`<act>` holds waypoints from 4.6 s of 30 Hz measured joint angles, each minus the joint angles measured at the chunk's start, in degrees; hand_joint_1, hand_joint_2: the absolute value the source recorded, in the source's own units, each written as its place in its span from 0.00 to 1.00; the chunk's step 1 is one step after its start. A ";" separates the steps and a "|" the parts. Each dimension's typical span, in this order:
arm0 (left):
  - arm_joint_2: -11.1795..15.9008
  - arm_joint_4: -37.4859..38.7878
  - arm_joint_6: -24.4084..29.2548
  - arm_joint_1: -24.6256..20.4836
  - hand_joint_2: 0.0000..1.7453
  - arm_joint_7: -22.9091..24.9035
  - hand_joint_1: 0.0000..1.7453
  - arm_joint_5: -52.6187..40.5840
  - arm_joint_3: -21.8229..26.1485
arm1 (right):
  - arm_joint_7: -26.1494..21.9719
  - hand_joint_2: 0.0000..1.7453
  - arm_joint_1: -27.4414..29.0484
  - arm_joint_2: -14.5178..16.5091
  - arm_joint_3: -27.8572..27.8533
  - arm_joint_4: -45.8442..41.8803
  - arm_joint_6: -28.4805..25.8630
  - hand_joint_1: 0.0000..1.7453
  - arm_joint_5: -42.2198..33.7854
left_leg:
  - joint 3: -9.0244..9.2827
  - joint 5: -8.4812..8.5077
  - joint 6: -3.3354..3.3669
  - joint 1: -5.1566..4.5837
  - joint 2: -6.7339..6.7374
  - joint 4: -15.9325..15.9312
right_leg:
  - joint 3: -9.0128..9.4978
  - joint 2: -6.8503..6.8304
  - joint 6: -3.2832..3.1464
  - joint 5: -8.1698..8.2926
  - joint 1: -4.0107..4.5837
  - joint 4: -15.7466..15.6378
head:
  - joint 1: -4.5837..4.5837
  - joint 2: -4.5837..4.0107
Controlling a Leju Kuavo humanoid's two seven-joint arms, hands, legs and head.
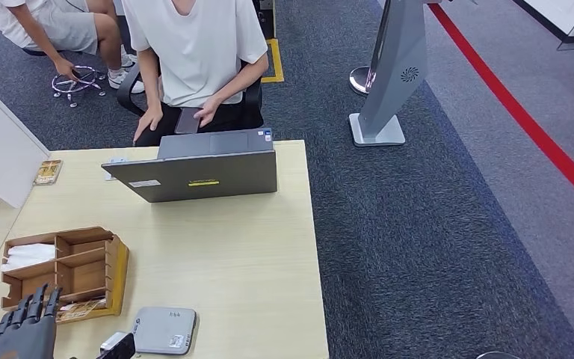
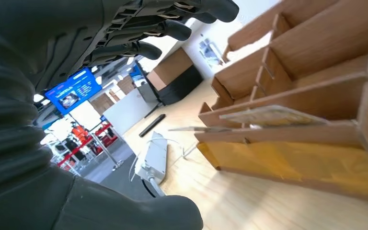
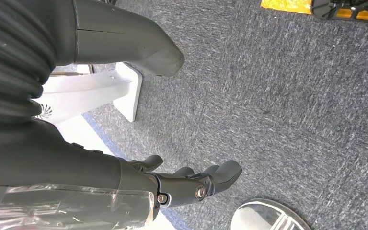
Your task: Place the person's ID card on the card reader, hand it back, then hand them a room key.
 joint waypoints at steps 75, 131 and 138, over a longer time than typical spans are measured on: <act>8.71 19.22 43.63 1.99 1.00 -23.08 0.00 0.00 3.89 | 0.69 1.00 4.71 0.00 3.60 -3.01 -2.20 0.00 -2.79 | 0.00 0.00 0.00 0.00 0.01 -0.01 | -0.01 0.01 0.02 -0.02 0.00 0.00 | 0.00 0.00; 11.48 26.56 40.28 -7.33 1.00 -13.80 0.00 0.02 -5.66 | -1.73 1.00 4.59 0.00 3.73 -2.95 -1.08 0.00 0.39 | 0.02 0.00 0.00 0.00 0.01 0.01 | -0.09 0.02 0.01 0.01 0.00 0.00 | 0.01 0.00; 11.48 25.27 39.80 -7.65 1.00 -13.19 0.00 0.01 -7.24 | -2.16 1.00 4.56 0.01 3.73 -2.91 -1.10 0.00 0.39 | 0.02 0.01 0.00 0.00 0.01 0.01 | -0.01 0.02 0.01 0.02 0.00 0.00 | -0.01 0.00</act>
